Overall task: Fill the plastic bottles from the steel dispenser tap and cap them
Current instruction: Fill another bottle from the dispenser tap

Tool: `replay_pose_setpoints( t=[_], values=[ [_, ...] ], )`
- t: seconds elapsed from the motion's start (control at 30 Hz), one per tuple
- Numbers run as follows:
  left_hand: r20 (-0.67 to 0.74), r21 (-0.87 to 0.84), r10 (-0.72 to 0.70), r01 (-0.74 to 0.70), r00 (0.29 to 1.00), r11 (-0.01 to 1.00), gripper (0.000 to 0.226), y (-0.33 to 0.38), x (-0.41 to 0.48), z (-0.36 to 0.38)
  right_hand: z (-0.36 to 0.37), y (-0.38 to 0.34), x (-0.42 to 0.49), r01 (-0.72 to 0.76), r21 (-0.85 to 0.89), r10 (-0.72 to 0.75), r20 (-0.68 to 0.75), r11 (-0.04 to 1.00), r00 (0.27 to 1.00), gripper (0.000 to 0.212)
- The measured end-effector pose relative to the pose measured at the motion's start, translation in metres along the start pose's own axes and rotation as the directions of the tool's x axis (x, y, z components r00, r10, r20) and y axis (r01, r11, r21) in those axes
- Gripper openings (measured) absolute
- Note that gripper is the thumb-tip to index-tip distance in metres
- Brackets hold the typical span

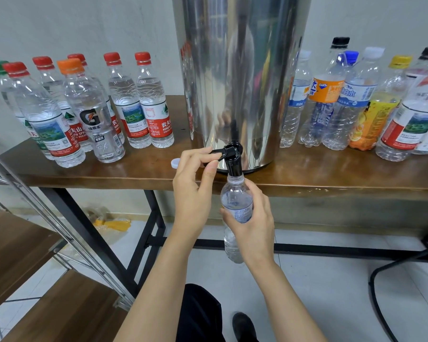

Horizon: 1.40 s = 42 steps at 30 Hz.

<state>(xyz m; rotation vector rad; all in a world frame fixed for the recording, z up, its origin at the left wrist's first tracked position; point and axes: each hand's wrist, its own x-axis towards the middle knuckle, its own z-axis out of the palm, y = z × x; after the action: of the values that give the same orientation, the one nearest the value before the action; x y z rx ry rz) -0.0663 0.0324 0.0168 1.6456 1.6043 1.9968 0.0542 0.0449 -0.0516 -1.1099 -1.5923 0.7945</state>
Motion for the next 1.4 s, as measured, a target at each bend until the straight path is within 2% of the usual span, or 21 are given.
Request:
replay_pose_setpoints(
  t=[1.4],
  values=[
    [0.009,-0.008,-0.018,0.018,1.0,1.0,0.018,0.0,-0.0014,-0.0008,0.0014,0.0025,0.0011,-0.01,0.028,0.01,0.005,1.0,1.0,0.072]
  ],
)
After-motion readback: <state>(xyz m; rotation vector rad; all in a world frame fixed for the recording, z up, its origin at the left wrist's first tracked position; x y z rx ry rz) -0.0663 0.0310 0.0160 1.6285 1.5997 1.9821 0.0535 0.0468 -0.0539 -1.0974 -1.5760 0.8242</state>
